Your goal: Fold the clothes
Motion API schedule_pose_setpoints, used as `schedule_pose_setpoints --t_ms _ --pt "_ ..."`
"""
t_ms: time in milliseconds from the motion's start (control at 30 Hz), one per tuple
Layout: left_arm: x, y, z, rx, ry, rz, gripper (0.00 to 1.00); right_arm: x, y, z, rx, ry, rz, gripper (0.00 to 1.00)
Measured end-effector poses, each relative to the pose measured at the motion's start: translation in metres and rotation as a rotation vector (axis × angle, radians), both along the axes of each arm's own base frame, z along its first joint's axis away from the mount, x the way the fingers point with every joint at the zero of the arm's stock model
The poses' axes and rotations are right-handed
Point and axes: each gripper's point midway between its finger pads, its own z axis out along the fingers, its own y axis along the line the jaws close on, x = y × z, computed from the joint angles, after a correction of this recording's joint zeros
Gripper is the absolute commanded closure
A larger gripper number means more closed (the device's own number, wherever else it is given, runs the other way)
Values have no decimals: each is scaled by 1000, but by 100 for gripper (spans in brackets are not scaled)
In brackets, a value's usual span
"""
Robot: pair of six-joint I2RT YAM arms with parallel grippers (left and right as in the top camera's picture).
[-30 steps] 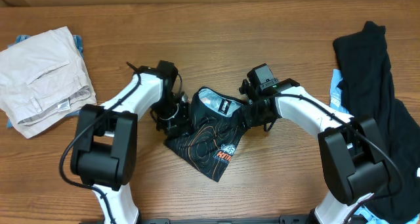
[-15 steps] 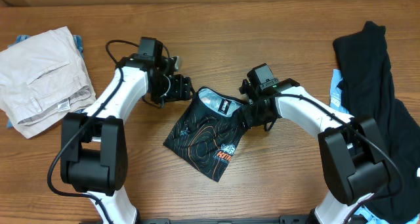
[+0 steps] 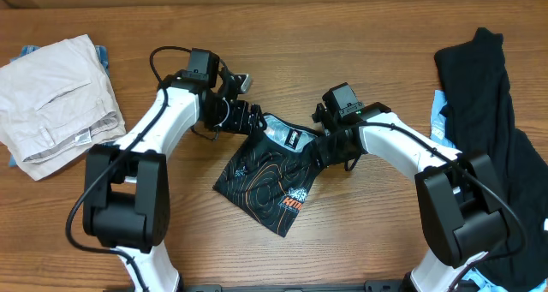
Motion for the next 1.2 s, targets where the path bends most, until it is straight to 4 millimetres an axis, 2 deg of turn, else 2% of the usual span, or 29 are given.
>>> schedule_pose_setpoints --t_ms 200,300,500,533,567,600,633,667,700,767,867,967,1100,1200 --pt "-12 -12 -30 -55 65 -86 14 0 0 0 -1 -1 0 43" --pt "-13 -20 -29 -79 51 -128 14 0 0 0 -1 0 0 44" --pt "-21 -46 -32 -126 28 -239 30 0 0 0 -2 -1 0 44" --pt "-23 -49 -32 -127 25 -254 36 0 0 0 -2 -1 0 44" --pt "-25 -50 -33 -127 26 -264 47 0 0 0 -2 -1 0 44" --pt "-26 -51 -35 -124 27 -273 65 0 0 0 -3 -1 0 44" --pt "-27 -51 -37 -122 32 -275 78 0 -1 0 -3 -1 0 44" --pt "-28 -51 -40 -118 35 -281 88 0 0 0 -3 -2 0 44" --pt "-29 -51 -43 -117 40 -283 94 0 -1 0 -3 -1 -1 44" --pt "-29 -50 -46 -118 45 -286 96 0 -1 0 -4 -1 0 44" --pt "-28 -49 -45 -111 46 -287 96 0 -2 0 -9 -2 2 53" --pt "-27 -42 -41 -56 72 -278 96 -3 -5 -1 -26 14 -5 58" --pt "-6 -22 -26 73 59 -234 96 -12 -18 0 -70 66 -47 62" --pt "16 1 -3 173 15 -161 96 -6 -28 6 -82 71 -97 62"
